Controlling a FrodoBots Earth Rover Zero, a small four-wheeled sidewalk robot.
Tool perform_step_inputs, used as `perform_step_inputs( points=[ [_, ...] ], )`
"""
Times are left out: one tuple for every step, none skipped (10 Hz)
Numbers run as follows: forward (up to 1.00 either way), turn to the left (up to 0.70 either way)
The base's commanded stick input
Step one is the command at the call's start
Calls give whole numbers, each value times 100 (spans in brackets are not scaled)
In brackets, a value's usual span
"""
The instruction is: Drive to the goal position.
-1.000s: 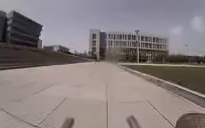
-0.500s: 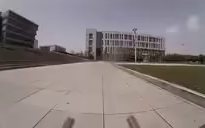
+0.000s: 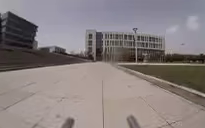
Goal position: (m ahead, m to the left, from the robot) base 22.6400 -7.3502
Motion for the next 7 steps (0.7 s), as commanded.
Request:
perform_step_inputs(
  points=[
    [70, 0],
    [70, 0],
    [70, 0],
    [70, 0],
    [70, 0],
    [70, 0],
    [70, 0]
  ],
)
